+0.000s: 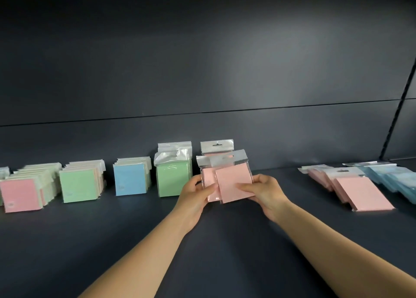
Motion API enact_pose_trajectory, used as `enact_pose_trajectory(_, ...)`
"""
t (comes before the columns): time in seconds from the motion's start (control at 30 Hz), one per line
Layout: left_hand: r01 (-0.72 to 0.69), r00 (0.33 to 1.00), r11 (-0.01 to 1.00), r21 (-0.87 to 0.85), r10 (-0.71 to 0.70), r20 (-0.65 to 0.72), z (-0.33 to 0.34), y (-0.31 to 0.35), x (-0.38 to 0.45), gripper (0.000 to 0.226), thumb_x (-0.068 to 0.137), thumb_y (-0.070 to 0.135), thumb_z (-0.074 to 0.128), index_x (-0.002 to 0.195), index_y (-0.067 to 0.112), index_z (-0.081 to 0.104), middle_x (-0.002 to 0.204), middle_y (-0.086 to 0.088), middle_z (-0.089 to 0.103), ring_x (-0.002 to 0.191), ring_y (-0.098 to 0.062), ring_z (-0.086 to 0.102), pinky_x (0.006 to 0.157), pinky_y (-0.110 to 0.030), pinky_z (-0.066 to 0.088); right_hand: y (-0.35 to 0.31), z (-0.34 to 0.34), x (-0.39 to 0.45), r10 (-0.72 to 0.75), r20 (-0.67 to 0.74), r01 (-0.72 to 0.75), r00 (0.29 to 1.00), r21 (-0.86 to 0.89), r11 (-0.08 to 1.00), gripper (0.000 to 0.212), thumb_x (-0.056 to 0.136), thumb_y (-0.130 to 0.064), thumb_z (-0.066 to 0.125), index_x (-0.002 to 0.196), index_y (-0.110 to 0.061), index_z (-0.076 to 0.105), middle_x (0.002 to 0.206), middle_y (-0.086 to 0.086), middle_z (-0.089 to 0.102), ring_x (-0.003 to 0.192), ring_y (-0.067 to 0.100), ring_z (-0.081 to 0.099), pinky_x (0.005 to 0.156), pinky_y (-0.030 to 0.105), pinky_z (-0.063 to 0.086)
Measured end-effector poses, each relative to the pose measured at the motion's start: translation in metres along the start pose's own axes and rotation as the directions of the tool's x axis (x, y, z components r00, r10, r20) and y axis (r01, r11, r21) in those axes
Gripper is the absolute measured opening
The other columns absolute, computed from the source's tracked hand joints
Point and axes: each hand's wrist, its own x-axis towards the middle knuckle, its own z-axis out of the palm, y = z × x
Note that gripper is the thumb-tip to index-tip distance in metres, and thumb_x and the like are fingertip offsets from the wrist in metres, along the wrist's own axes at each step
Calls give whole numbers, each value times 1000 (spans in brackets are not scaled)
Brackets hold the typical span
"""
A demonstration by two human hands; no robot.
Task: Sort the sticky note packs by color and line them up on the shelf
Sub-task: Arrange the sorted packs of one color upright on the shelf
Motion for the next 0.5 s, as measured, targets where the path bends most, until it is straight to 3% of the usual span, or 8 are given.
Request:
enact_pose_trajectory(0.07,-27,1000,999,45,27,1,3,-1,3,29,85,-8,59,109,9,59,104,-10,69,96,-23,66,92,-39,51,3,4,-1,-55,-65,46,996,-141,989,28,69,-13,82,87,-8,60,92,9,69,88,23,66,81,34,54)
enact_pose_trajectory(0.13,-52,999,994,95,52,8,8,-2,6,30,86,-9,57,105,15,59,104,-7,70,97,-21,66,89,-38,53,6,9,-3,-111,-80,91,991,-227,970,32,71,-18,81,92,-11,58,92,4,67,86,16,65,71,26,52)
enact_pose_trajectory(0.2,-80,997,985,156,77,24,11,-3,9,32,88,-6,55,108,19,59,105,-2,70,99,-18,65,89,-36,52,8,13,-4,-162,-62,144,985,-230,963,34,74,-18,78,95,-16,52,95,0,65,86,11,62,66,20,48)
enact_pose_trajectory(0.27,-128,992,961,247,123,34,14,-5,12,34,89,-3,53,110,23,59,107,1,69,103,-16,63,93,-34,49,10,17,-2,-198,-38,188,979,-184,965,37,77,-13,75,102,-20,47,102,-1,63,92,11,62,73,21,49)
enact_pose_trajectory(0.33,-195,977,895,402,215,-7,17,-8,14,30,88,3,50,109,23,59,109,-2,65,103,-19,60,91,-30,46,10,21,1,-241,-14,233,970,-207,950,41,82,-10,69,112,-21,44,108,-5,62,100,11,61,78,19,49)
enact_pose_trajectory(0.43,-232,922,770,595,369,-119,24,-10,20,34,91,5,48,123,17,53,110,-2,52,100,-15,52,85,-20,37,7,27,6,-317,16,305,948,-321,896,39,88,-9,62,121,-19,44,108,-9,56,99,8,55,71,10,43)
enact_pose_trajectory(0.5,-234,879,711,663,446,-169,26,-9,23,35,92,2,48,125,12,52,107,-1,43,99,-15,48,83,-12,31,5,32,11,-364,9,337,931,-400,852,38,91,-11,58,126,-17,45,111,-8,51,101,9,52,78,12,41)
